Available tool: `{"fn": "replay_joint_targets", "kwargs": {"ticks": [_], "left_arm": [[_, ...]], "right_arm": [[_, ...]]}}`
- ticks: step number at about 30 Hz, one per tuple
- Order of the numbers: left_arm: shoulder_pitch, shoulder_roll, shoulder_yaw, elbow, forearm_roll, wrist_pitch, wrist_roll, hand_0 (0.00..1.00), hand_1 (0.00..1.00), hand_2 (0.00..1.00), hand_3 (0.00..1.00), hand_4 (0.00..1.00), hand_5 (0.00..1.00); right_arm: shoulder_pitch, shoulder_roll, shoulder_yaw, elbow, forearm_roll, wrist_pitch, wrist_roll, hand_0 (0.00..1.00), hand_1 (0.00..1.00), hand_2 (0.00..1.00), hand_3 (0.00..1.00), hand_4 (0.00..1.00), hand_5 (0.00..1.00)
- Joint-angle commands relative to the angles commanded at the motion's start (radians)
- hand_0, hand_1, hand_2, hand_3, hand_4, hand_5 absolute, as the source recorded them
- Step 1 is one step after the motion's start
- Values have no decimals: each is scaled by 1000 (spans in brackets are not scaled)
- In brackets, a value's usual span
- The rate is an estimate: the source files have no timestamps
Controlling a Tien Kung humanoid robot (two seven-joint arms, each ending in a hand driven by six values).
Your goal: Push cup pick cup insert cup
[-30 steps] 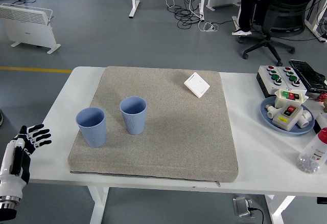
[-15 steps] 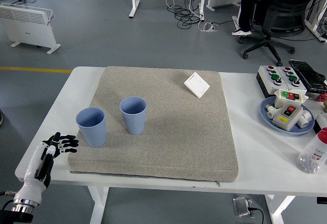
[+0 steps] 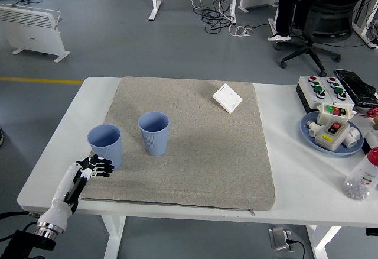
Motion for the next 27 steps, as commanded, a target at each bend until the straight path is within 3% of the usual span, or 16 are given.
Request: {"fn": "replay_joint_targets", "kwargs": {"ticks": [1,11,22,27], "left_arm": [[-3,1,2,3,1,1,-1,537,577,540,519,576,998],[-50,6,18,54,26,-4,4,551,583,545,520,576,998],[-103,59,71,123,14,-3,-11,579,582,540,518,578,998],[-112,60,74,148,16,-6,-11,584,575,544,517,580,998]], "right_arm": [[0,0,0,0,0,0,0,775,699,746,576,134,501],[-2,2,0,0,-1,-1,-2,774,697,745,576,134,500],[-2,3,-4,0,0,-3,-2,774,698,744,575,133,500],[-2,3,-3,0,1,-3,-2,774,697,743,575,134,501]]}}
